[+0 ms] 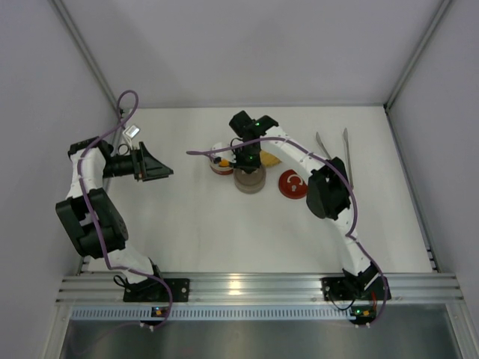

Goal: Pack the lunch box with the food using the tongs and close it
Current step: Close the box lid on the packing box.

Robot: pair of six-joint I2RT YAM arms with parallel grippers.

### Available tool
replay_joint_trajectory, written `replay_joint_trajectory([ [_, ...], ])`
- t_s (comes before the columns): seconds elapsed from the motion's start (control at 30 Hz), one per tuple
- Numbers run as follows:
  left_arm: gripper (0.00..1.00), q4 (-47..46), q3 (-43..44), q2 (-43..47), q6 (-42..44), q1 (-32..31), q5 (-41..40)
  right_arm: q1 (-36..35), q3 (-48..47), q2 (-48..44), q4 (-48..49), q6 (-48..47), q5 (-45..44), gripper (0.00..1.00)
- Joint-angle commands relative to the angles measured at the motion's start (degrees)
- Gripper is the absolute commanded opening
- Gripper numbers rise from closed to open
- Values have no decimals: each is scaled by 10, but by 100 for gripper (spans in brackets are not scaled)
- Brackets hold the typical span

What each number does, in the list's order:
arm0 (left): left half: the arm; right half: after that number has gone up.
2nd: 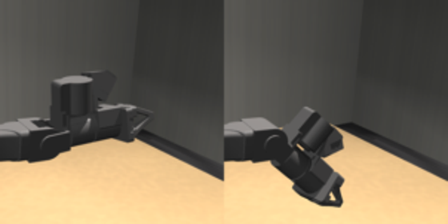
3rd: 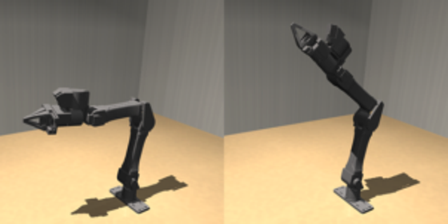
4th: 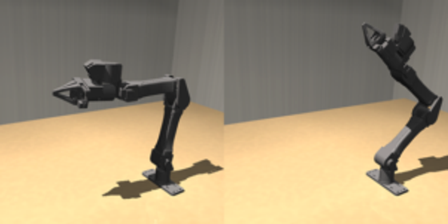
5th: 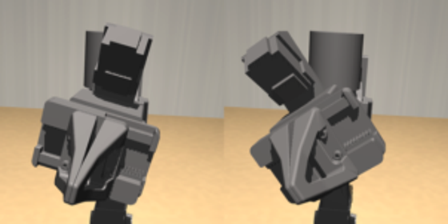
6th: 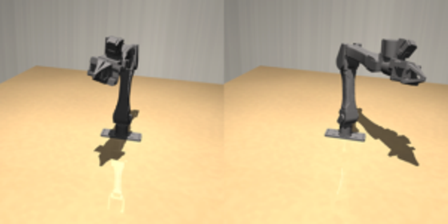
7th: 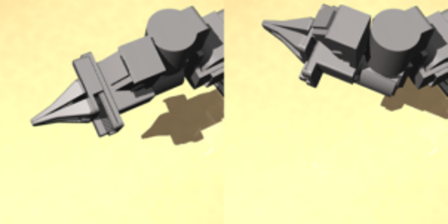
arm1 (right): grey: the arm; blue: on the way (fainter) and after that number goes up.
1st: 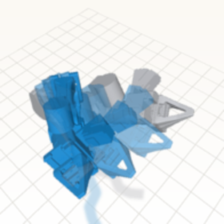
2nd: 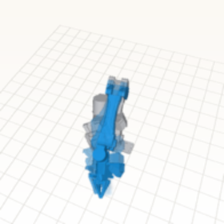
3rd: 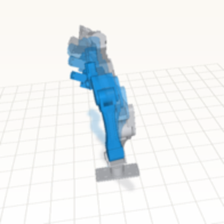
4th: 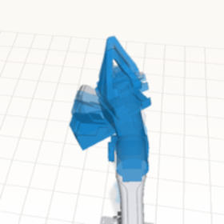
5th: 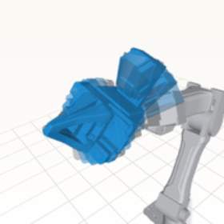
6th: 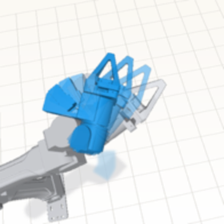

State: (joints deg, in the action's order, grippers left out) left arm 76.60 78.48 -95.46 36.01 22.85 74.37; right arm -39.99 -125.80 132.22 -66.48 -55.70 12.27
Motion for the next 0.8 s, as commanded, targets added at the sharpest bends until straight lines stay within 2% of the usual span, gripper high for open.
replay_joint_trajectory([
  [0.0, 98, 97, -3, 27, 31, 3, 28, 4, -20, 11, -51, -19, 20, 0],
  [0.1, 98, 97, -5, 36, 36, 4, 27, 4, 7, -6, -70, -23, 58, 0],
  [0.23, 98, 97, -4, 59, 52, 4, 19, 3, 81, -74, -68, -20, 92, 0],
  [0.47, 98, 79, -8, 119, 57, 4, -12, -22, 273, -217, -15, 19, 111, 0],
  [0.77, 98, -61, -47, 239, -56, 1, -62, -62, 472, -360, 93, 89, 85, 0],
])
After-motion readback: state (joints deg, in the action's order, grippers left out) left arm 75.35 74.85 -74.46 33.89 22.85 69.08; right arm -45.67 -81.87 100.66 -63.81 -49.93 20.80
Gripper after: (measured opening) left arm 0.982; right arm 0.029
